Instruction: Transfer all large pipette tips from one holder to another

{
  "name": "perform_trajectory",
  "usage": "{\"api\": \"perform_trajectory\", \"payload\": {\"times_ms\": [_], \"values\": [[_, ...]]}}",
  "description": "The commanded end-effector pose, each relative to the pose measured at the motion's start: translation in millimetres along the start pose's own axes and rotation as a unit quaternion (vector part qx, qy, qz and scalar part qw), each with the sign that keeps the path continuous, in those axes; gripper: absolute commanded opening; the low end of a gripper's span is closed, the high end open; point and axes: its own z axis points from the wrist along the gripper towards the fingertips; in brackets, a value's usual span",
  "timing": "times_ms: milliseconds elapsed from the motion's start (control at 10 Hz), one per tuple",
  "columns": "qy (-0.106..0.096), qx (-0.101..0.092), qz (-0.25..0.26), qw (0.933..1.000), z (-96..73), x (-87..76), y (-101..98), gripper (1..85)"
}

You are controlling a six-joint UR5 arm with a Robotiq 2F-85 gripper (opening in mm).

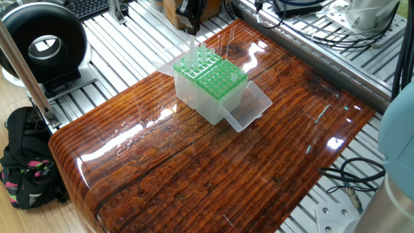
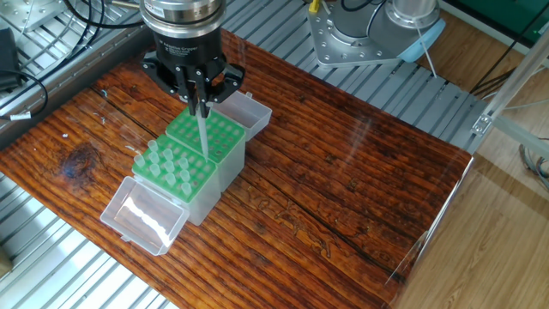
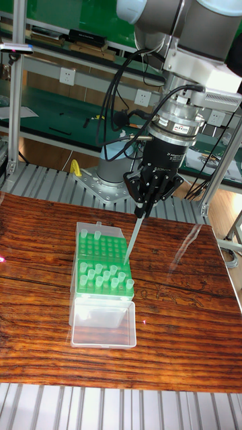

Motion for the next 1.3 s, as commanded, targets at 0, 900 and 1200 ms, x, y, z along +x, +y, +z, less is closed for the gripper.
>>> {"api": "perform_trajectory", "payload": {"times_ms": [0,900,1200], "values": [[-0.008,-0.006,0.003,1.0000,0.0,-3.4,0.6,12.3],[-0.012,-0.007,0.002,0.9999,2.7,-7.7,0.1,12.3],[-0.015,-0.015,0.007,0.9998,3.4,-10.0,4.2,12.3]]}}
